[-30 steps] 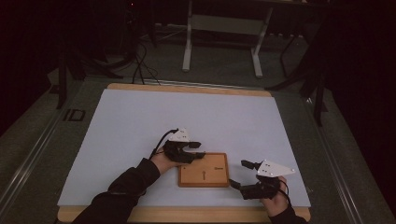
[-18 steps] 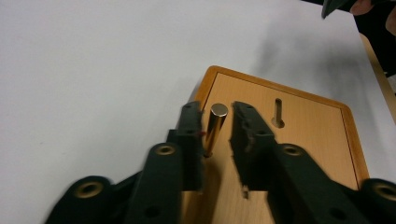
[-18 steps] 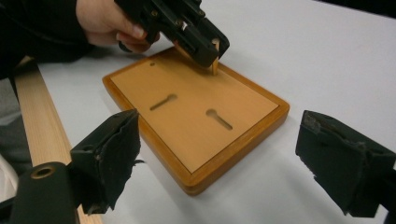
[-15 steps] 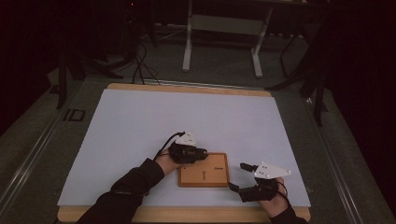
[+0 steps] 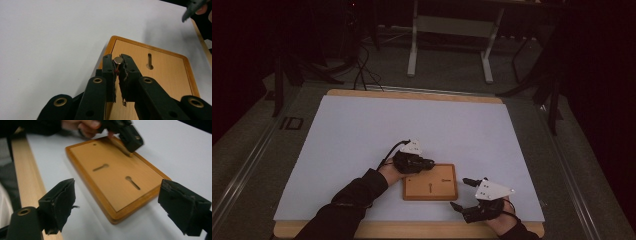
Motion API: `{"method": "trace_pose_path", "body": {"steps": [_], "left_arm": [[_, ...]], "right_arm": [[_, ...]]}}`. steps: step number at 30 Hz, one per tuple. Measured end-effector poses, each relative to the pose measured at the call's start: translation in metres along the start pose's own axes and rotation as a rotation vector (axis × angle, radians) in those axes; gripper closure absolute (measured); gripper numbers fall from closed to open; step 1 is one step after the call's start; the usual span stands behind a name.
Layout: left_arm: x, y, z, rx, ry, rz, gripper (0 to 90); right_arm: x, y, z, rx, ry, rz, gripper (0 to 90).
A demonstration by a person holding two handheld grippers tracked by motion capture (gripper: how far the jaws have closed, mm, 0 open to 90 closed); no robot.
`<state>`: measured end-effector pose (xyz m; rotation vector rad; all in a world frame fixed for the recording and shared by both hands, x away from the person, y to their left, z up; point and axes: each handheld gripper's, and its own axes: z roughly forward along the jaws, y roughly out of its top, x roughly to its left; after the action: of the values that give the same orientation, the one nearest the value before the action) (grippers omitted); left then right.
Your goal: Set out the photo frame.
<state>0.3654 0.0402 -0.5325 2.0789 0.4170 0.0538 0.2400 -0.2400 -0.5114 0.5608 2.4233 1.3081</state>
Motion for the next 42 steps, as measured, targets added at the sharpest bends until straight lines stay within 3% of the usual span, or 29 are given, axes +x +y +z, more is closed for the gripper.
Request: {"method": "trace_pose_path", "body": {"steps": [6, 17, 24, 27, 29, 30, 34, 36, 42], "left_arm": [[0.009, 0.001, 0.0, 0.006, -0.044, -0.042, 83.6], [0.019, 0.004, 0.001, 0.023, -0.103, -0.084, 83.7], [0.024, 0.005, 0.002, 0.025, -0.13, -0.103, 83.7], [0.025, 0.006, 0.002, 0.028, -0.135, -0.114, 83.7], [0.026, 0.006, 0.002, 0.03, -0.139, -0.118, 83.7], [0.027, 0.006, 0.002, 0.028, -0.141, -0.123, 83.7], [0.027, 0.006, 0.002, 0.027, -0.144, -0.125, 83.7], [0.027, 0.006, 0.002, 0.028, -0.146, -0.124, 83.7], [0.028, 0.006, 0.002, 0.029, -0.15, -0.128, 83.7]], "right_arm": [[0.014, 0.003, 0.004, 0.038, -0.047, -0.136, 16.1], [0.036, 0.003, 0.019, 0.158, -0.158, -0.415, 34.4], [0.052, 0.001, 0.029, 0.173, -0.238, -0.6, 43.9], [0.054, 0.001, 0.032, 0.189, -0.244, -0.643, 45.7], [0.056, 0.0, 0.033, 0.202, -0.262, -0.7, 47.1], [0.058, -0.001, 0.034, 0.21, -0.295, -0.748, 51.5], [0.062, -0.004, 0.036, 0.226, -0.318, -0.798, 54.0], [0.068, -0.01, 0.042, 0.251, -0.372, -0.911, 58.2], [0.07, -0.014, 0.047, 0.278, -0.41, -0.991, 61.5]]}}
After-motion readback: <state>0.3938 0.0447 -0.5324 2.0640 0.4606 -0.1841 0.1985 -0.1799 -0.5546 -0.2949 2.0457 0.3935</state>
